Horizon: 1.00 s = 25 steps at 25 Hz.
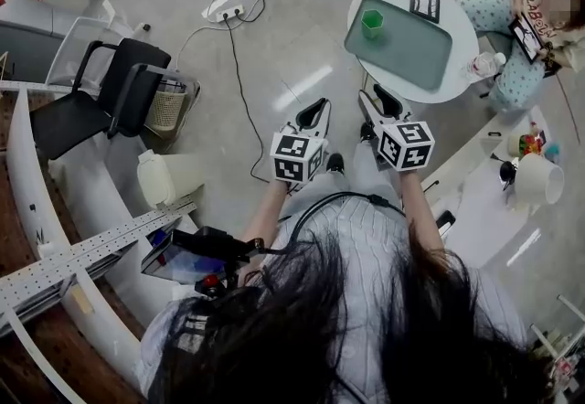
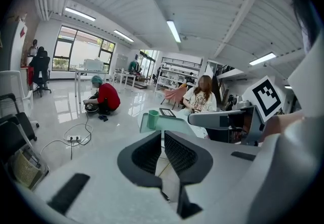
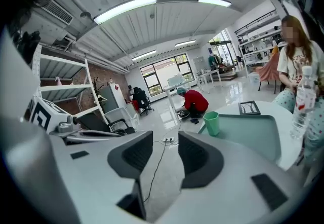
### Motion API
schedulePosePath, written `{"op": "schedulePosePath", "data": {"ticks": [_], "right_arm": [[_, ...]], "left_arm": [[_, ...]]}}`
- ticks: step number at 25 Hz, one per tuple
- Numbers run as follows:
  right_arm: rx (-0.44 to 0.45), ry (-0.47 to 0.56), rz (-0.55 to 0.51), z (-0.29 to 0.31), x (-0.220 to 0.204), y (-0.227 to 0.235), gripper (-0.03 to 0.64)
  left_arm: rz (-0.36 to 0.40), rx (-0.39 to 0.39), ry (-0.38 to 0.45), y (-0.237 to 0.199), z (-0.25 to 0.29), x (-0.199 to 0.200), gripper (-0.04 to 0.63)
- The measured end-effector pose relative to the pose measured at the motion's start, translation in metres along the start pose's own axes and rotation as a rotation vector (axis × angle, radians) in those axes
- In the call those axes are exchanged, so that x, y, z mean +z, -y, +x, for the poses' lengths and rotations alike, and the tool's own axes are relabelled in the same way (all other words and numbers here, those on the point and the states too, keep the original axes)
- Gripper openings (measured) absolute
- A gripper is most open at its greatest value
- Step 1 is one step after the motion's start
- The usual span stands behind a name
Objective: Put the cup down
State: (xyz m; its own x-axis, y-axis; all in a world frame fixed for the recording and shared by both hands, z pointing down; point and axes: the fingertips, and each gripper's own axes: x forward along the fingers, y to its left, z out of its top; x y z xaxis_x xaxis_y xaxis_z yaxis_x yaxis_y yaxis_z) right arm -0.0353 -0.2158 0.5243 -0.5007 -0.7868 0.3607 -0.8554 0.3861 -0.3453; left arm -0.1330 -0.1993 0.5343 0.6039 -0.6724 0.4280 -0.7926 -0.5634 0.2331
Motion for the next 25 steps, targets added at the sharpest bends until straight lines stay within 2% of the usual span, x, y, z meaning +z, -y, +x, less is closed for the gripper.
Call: {"op": "schedulePosePath", "data": {"ticks": [7,16,22,25], "right_arm": [[-0.012,0.01,0.007,-0.013,-0.001,-0.003,0.137],[0.021,0.011,0.004,-0.034,-0.008,-0.011,0.098],[0.047,0.015,-0.012,-0.069,-0.011,-0.016,0.089],[0.066,0.021,-0.016,-0.09,-0.013,-0.016,0.087]], "left_arm": [[0.007,-0.029,0.015,0.015,-0.003,0.004,0.028],[-0.01,0.008,0.022,0.028,-0.014,0.001,0.028],[-0.063,0.043,0.065,0.048,-0.025,0.005,0.028],[-0.066,0.053,0.083,0.065,-0.029,0.006,0.028]]}}
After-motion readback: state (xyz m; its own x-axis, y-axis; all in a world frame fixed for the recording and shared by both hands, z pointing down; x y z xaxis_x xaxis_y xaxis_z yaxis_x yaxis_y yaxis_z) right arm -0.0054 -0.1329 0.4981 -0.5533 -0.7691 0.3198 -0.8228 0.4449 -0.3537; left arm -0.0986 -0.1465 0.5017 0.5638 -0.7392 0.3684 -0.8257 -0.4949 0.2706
